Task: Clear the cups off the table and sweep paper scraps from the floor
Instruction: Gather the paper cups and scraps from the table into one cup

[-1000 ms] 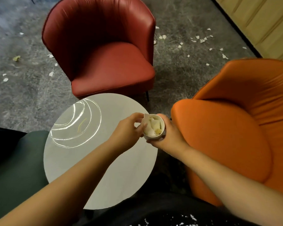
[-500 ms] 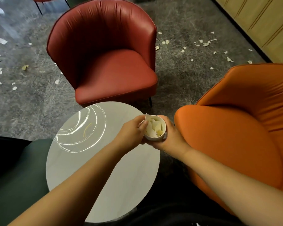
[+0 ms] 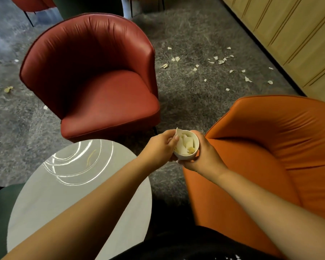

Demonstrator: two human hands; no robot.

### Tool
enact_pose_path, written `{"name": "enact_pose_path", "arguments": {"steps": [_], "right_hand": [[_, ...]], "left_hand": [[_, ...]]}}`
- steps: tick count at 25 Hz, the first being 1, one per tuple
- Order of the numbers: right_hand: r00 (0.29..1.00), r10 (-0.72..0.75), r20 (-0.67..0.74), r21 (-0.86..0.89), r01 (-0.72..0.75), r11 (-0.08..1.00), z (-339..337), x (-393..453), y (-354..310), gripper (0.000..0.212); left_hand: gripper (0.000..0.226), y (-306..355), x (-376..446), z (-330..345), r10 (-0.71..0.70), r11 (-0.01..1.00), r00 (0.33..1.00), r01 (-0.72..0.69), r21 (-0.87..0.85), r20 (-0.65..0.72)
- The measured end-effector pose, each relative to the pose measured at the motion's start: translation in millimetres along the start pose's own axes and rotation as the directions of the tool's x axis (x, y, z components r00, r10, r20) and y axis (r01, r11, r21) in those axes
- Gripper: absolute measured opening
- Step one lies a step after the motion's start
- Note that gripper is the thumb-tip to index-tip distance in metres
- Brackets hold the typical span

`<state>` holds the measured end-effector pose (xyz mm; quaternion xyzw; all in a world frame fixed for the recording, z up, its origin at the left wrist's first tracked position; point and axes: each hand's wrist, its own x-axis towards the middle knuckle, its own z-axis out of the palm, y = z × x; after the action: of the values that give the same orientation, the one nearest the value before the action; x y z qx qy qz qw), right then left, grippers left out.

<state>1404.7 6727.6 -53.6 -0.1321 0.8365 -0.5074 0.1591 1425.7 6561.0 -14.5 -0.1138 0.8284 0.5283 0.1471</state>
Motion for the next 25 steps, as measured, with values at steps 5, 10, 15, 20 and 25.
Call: {"name": "enact_pose_path", "arguments": {"steps": [5,10,15,20,25], "right_hand": [[0.996,0.002,-0.092,0.061,0.004,0.998,-43,14,8,0.079],[0.984,0.009,-0.18,0.128,0.015,0.992,-76,35,10,0.08],[0.976,0.029,-0.214,0.12,-0.003,0.993,-104,85,18,0.088],[0.961,0.044,-0.275,0.037,-0.035,0.999,-111,169,28,0.089],[0.926,0.069,-0.371,-0.027,-0.085,0.996,-122,292,30,0.089]], "left_hand": [[0.029,40,39,24,0.072,0.996,0.997,-0.073,0.058,0.017],[0.029,72,86,40,0.111,0.988,0.992,-0.117,0.096,0.064],[0.027,94,149,38,0.143,0.981,0.982,-0.157,0.115,0.128],[0.027,105,233,9,0.148,0.986,0.976,-0.159,0.056,0.163],[0.028,127,353,-42,0.208,0.971,0.954,-0.228,0.072,0.216]]}}
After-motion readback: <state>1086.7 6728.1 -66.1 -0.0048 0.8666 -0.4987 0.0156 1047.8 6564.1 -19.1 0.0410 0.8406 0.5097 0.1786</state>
